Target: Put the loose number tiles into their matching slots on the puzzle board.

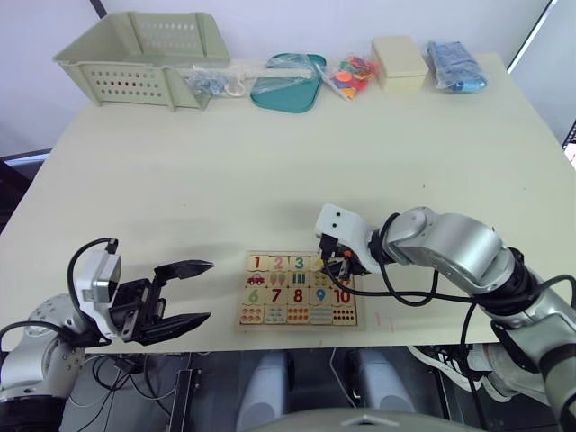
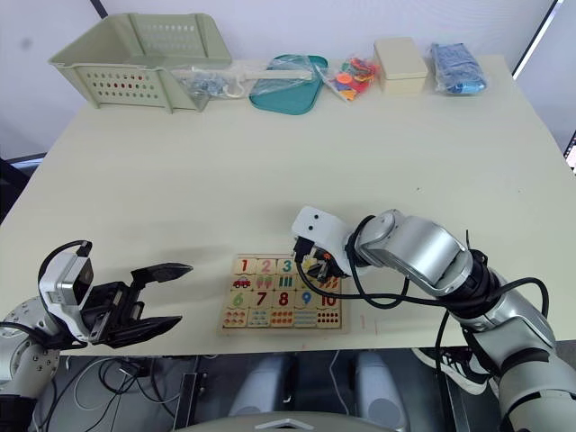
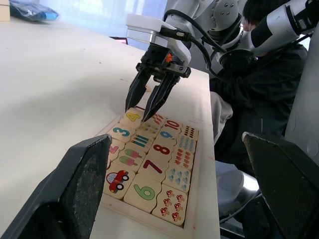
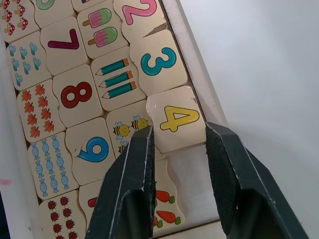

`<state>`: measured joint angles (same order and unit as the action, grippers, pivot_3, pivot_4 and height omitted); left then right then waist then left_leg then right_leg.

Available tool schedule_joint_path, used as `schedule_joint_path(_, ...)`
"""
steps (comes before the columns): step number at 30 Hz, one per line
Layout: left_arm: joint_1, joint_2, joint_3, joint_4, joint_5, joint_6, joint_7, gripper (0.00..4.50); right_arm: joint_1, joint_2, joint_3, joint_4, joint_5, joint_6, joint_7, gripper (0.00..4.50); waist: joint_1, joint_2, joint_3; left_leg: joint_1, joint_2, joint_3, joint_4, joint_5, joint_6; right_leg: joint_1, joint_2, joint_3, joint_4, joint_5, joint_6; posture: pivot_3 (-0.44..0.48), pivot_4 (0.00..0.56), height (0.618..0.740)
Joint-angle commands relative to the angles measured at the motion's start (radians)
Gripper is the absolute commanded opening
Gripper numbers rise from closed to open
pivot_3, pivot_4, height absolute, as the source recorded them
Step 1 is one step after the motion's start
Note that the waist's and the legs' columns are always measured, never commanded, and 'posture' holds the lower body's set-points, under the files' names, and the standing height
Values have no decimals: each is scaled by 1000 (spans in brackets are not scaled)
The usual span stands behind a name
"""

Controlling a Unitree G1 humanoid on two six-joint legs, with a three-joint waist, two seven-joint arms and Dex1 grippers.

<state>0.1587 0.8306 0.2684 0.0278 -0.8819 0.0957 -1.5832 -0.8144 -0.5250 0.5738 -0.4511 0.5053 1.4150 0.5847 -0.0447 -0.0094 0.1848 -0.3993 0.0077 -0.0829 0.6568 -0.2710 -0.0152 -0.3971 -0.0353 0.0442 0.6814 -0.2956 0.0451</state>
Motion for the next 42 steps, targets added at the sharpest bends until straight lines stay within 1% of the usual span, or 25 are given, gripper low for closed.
schedule_joint_path(1,-1,-4,35,-32,6,-1,-31,4500,-16,-1,-3,-16,0,-8,11,923,0,0,0,0,0,0,0,0,0,0,0,0,0,0,0,0,150,740)
schedule_joint_path(8,-1,-11,38,-37,13,4,-31,4500,-16,-2,-3,-18,1,-6,13,923,0,0,0,0,0,0,0,0,0,0,0,0,0,0,0,0,150,740)
schedule_joint_path(9,-1,-12,38,-38,13,5,-31,4500,-16,-2,-3,-19,1,-6,13,1723,0,0,0,0,0,0,0,0,0,0,0,0,0,0,0,0,150,740)
schedule_joint_path(10,-1,-13,39,-39,14,5,-31,4500,-15,-2,-3,-19,1,-5,13,2085,0,0,0,0,0,0,0,0,0,0,0,0,0,0,0,0,150,740)
schedule_joint_path(11,-1,-14,39,-40,14,6,-31,4500,-15,-2,-3,-20,1,-5,13,2587,0,0,0,0,0,0,0,0,0,0,0,0,0,0,0,0,150,740)
schedule_joint_path(12,-1,-14,39,-40,15,7,-31,4500,-15,-2,-4,-20,1,-4,13,2971,0,0,0,0,0,0,0,0,0,0,0,0,0,0,0,0,150,740)
schedule_joint_path(13,-1,-14,40,-41,15,7,-31,4500,-15,-2,-4,-20,1,-3,13,3528,0,0,0,0,0,0,0,0,0,0,0,0,0,0,0,0,150,740)
schedule_joint_path(15,-1,-15,39,-41,16,7,-31,4500,-16,-1,-4,-20,1,-2,13,4469,0,0,0,0,0,0,0,0,0,0,0,0,0,0,0,0,150,740)
schedule_joint_path(20,-3,-17,39,-41,17,8,-31,4500,-16,-1,-7,-22,-2,-3,10,4469,0,0,0,0,0,0,1,0,0,0,0,0,1,0,0,0,150,740)
schedule_joint_path(22,-5,-19,40,-42,18,10,-31,4500,-3,-8,-35,-34,6,-38,25,4469,0,0,0,0,0,0,1,0,0,0,0,0,1,0,0,0,150,740)
schedule_joint_path(24,-6,-21,41,-42,19,10,-31,4500,22,-24,-78,-54,18,-101,55,4469,1,0,0,0,0,0,1,0,0,0,0,0,1,0,0,0,150,740)
schedule_joint_path(26,-7,-24,42,-40,21,10,-31,4500,66,-41,-128,-57,16,-216,93,4469,1,0,0,0,0,0,1,0,0,0,0,0,0,0,0,0,150,740)
schedule_joint_path(29,-10,-29,42,-39,25,10,-31,4500,110,-94,-141,-18,-27,-368,153,4469,2,0,0,0,-1,0,1,0,0,1,0,-1,0,0,0,0,150,740)
schedule_joint_path(31,-13,-33,41,-37,27,10,-31,4500,113,-91,-156,37,-29,-400,176,4469,0,-1,0,0,-1,0,2,0,0,1,0,0,1,0,0,0,150,740)
schedule_joint_path(34,-18,-34,39,-31,29,9,-31,4500,110,-88,-145,93,-50,-443,204,3724,-1,-1,0,0,-1,0,5,0,0,1,1,0,3,0,0,0,150,740)
schedule_joint_path(35,-20,-35,40,-29,30,9,-31,4500,109,-87,-137,109,-63,-457,207,3536,-1,-1,0,1,-1,0,5,0,0,1,1,0,4,0,0,0,150,740)
schedule_joint_path(36,-19,-35,41,-28,30,7,-31,4500,111,-88,-125,124,-78,-474,214,3145,0,-1,0,1,-1,0,7,0,0,0,1,0,7,0,-1,0,150,740)
schedule_joint_path(37,-17,-35,42,-28,30,6,-31,4500,113,-88,-117,134,-91,-488,221,2628,0,-1,0,0,-1,0,8,0,0,1,2,0,8,0,-1,0,150,740)
schedule_joint_path(38,-17,-34,43,-27,30,5,-31,4500,114,-86,-113,142,-101,-498,226,2273,0,-1,0,0,-1,0,9,0,0,1,2,0,9,0,-1,0,150,740)
schedule_joint_path(39,-15,-34,45,-27,30,4,-31,4500,115,-83,-110,149,-107,-504,230,2003,1,-1,0,0,-1,0,10,0,0,1,1,0,10,0,-1,0,150,740)
schedule_joint_path(40,-12,-34,47,-29,30,4,-31,4500,116,-81,-108,153,-113,-508,234,2003,1,-1,0,0,-1,0,11,0,0,1,1,0,11,0,-1,0,150,740)
schedule_joint_path(41,-10,-34,50,-29,30,3,-31,4500,116,-78,-107,159,-119,-512,238,1276,1,-1,0,0,-1,0,12,0,0,1,1,1,12,0,-1,0,150,740)
schedule_joint_path(42,-3,-34,54,-30,29,1,-31,4500,116,-76,-102,164,-129,-519,242,892,1,-1,0,1,-1,0,13,0,0,1,1,1,13,0,0,0,150,740)
